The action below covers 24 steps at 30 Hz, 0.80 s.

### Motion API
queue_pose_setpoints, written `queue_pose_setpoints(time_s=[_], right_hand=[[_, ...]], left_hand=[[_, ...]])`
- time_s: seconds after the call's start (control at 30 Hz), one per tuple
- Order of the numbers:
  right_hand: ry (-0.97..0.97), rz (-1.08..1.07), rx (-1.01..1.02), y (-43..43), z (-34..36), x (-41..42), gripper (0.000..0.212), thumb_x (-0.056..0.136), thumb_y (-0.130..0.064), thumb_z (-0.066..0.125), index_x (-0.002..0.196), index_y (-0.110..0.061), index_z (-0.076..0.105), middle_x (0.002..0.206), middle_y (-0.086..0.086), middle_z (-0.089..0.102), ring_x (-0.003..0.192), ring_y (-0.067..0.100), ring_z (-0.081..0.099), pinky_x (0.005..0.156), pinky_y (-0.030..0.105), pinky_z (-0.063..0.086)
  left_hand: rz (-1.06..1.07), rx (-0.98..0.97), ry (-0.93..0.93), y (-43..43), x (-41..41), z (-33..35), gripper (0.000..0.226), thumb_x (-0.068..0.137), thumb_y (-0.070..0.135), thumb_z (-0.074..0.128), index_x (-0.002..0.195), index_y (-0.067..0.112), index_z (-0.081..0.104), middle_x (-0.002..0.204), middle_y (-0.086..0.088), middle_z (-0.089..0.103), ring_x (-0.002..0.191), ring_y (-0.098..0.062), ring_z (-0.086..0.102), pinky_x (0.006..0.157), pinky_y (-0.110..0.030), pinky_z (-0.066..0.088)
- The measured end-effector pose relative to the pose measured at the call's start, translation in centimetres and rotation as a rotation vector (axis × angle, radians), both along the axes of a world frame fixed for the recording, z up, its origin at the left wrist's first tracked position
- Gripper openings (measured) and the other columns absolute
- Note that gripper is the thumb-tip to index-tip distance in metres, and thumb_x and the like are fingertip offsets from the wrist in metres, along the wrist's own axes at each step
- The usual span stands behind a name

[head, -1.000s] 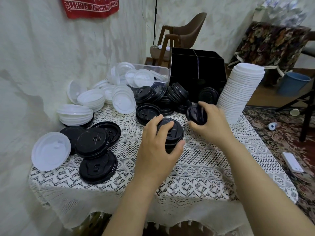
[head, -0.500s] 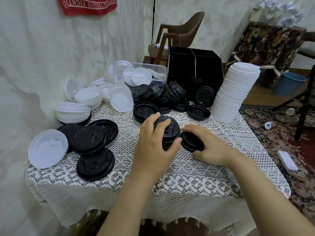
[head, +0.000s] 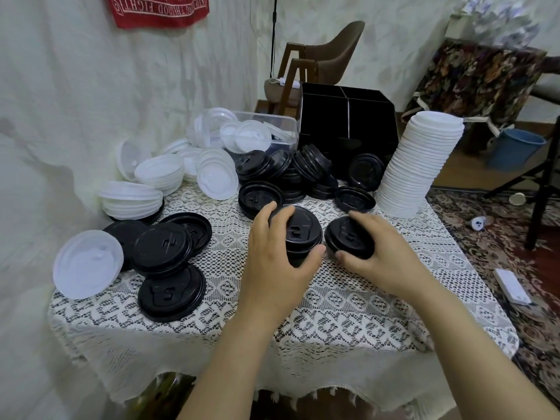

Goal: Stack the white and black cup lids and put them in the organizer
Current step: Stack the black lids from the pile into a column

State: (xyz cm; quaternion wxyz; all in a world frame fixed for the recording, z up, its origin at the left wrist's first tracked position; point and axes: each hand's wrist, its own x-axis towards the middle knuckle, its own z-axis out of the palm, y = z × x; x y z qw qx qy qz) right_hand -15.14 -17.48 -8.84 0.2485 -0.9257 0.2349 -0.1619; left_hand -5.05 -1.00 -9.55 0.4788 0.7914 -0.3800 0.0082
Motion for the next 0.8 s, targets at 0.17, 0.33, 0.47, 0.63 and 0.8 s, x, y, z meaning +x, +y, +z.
queue_pose_setpoints(time_s=[0.17, 0.33, 0.47, 0.63, 0.8], right_hand=[[-0.23, 0.113, 0.066, 1.4, 4.3, 0.7, 0.073, 0.08, -0.026, 0.075, 0.145, -0.019, 0.043, 0.137, -0.011, 0.044, 0.122, -0.006, 0.039, 0.099, 0.0, 0.026], [-0.11, 0.322, 0.097, 3.8, 5.2, 2.7, 0.075, 0.076, -0.028, 0.07, 0.145, -0.022, 0.043, 0.139, -0.014, 0.041, 0.127, -0.006, 0.038, 0.104, 0.003, 0.026], [-0.053, 0.361, 0.148, 4.4, 4.7, 3.7, 0.074, 0.081, -0.016, 0.073, 0.147, -0.023, 0.041, 0.142, -0.014, 0.039, 0.126, -0.006, 0.037, 0.102, 0.002, 0.027], [-0.043, 0.393, 0.167, 4.5, 4.2, 4.0, 0.073, 0.084, -0.015, 0.073, 0.148, -0.02, 0.039, 0.141, -0.012, 0.038, 0.123, -0.01, 0.033, 0.099, -0.003, 0.02], [-0.025, 0.396, 0.219, 4.4, 3.9, 4.1, 0.073, 0.084, -0.014, 0.073, 0.148, -0.022, 0.038, 0.142, -0.012, 0.037, 0.125, -0.008, 0.034, 0.098, -0.003, 0.023]], left_hand=[[0.012, -0.056, 0.232, 0.2, 0.0, 0.2, 0.099, 0.074, 0.044, 0.077, 0.15, 0.028, 0.015, 0.142, 0.012, 0.035, 0.128, -0.005, 0.037, 0.097, -0.016, 0.032], [-0.023, -0.103, 0.429, 0.0, 0.8, -0.1, 0.109, 0.062, 0.039, 0.086, 0.147, 0.033, 0.019, 0.135, 0.012, 0.047, 0.123, -0.009, 0.048, 0.098, -0.027, 0.044], [-0.04, -0.104, 0.449, 0.0, 1.1, -0.5, 0.11, 0.06, 0.029, 0.086, 0.148, 0.03, 0.02, 0.138, 0.006, 0.047, 0.125, -0.013, 0.048, 0.105, -0.041, 0.043], [-0.04, -0.109, 0.437, 0.0, 1.2, -0.5, 0.111, 0.066, 0.019, 0.086, 0.149, 0.031, 0.014, 0.134, 0.012, 0.046, 0.121, -0.01, 0.048, 0.098, -0.027, 0.044], [-0.051, -0.126, 0.411, 0.1, 1.1, -0.3, 0.114, 0.069, 0.017, 0.085, 0.15, 0.031, 0.008, 0.127, 0.02, 0.041, 0.119, -0.006, 0.047, 0.093, -0.023, 0.041]])
